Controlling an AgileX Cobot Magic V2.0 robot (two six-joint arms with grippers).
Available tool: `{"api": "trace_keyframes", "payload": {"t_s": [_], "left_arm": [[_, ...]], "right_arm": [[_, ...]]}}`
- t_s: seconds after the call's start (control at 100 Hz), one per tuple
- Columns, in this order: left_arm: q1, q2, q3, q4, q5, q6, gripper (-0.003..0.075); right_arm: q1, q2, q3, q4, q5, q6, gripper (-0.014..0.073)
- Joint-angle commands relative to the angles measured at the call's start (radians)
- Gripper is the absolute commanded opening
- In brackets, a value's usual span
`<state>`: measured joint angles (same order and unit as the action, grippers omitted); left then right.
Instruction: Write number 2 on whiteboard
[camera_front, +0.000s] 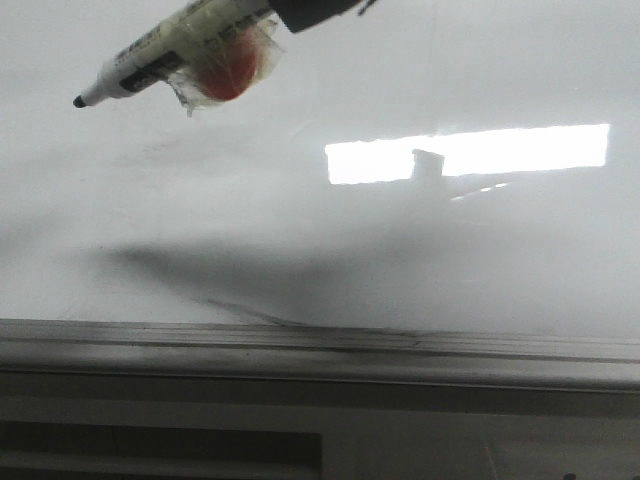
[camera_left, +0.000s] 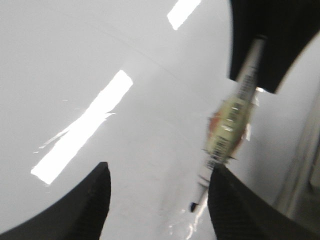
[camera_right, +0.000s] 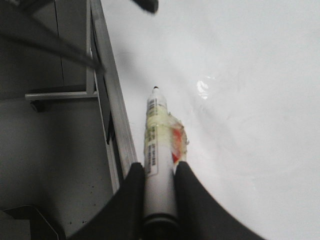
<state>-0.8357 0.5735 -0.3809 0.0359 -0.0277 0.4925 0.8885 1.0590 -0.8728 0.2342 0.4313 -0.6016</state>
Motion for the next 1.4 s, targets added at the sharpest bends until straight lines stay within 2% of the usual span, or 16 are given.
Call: {"api": "trace_keyframes", "payload": {"t_s": [0.0, 0.02, 0.08, 0.13, 0.23, 0.38, 0.68, 0.8, 0.96, 1.03, 1.24, 1.39], "left_arm": [[0.049, -0.068, -0.029, -0.097, -0.071, -0.013, 0.0293], [0.065, -0.083, -0.029, -0.12, -0.073, -0.013, 0.0265], [0.114, -0.117, -0.029, -0.179, -0.086, -0.013, 0.011], [0.151, -0.139, -0.029, -0.215, -0.095, -0.013, -0.0018], [0.216, -0.15, -0.029, -0.267, -0.11, -0.013, -0.0019], [0.27, -0.15, -0.029, -0.305, -0.116, -0.013, -0.0019], [0.276, -0.15, -0.029, -0.305, -0.119, -0.013, -0.0019], [0.276, -0.15, -0.029, -0.305, -0.119, -0.013, -0.0019], [0.276, -0.15, -0.029, -0.305, -0.119, -0.013, -0.0019], [0.276, -0.15, -0.029, -0.305, -0.119, -0.013, -0.0019], [0.276, -0.15, -0.029, -0.305, -0.119, -0.013, -0.0019], [0.276, -0.15, -0.029, -0.305, -0.119, -0.013, -0.0019]], "right_arm": [[-0.002, -0.025, -0.032, 0.002, -0.048, 0.002, -0.0077], [-0.002, -0.025, -0.032, 0.002, -0.048, 0.002, -0.0076], [-0.007, -0.021, -0.032, 0.002, -0.071, 0.024, -0.0074], [-0.027, -0.019, -0.035, 0.002, -0.103, 0.113, -0.006], [-0.085, -0.005, -0.062, 0.002, -0.102, 0.165, -0.005], [-0.166, 0.054, -0.131, 0.002, -0.002, 0.191, -0.005], [-0.176, 0.156, -0.231, -0.032, 0.049, 0.191, -0.005], [-0.185, 0.16, -0.263, -0.074, 0.062, 0.2, -0.005], [-0.224, 0.158, -0.298, -0.224, 0.135, 0.337, -0.005], [-0.224, 0.146, -0.298, -0.277, 0.18, 0.38, -0.005], [-0.216, 0.124, -0.29, -0.276, 0.353, 0.418, -0.005], [-0.133, 0.135, -0.223, -0.234, 0.332, 0.423, -0.005]]}}
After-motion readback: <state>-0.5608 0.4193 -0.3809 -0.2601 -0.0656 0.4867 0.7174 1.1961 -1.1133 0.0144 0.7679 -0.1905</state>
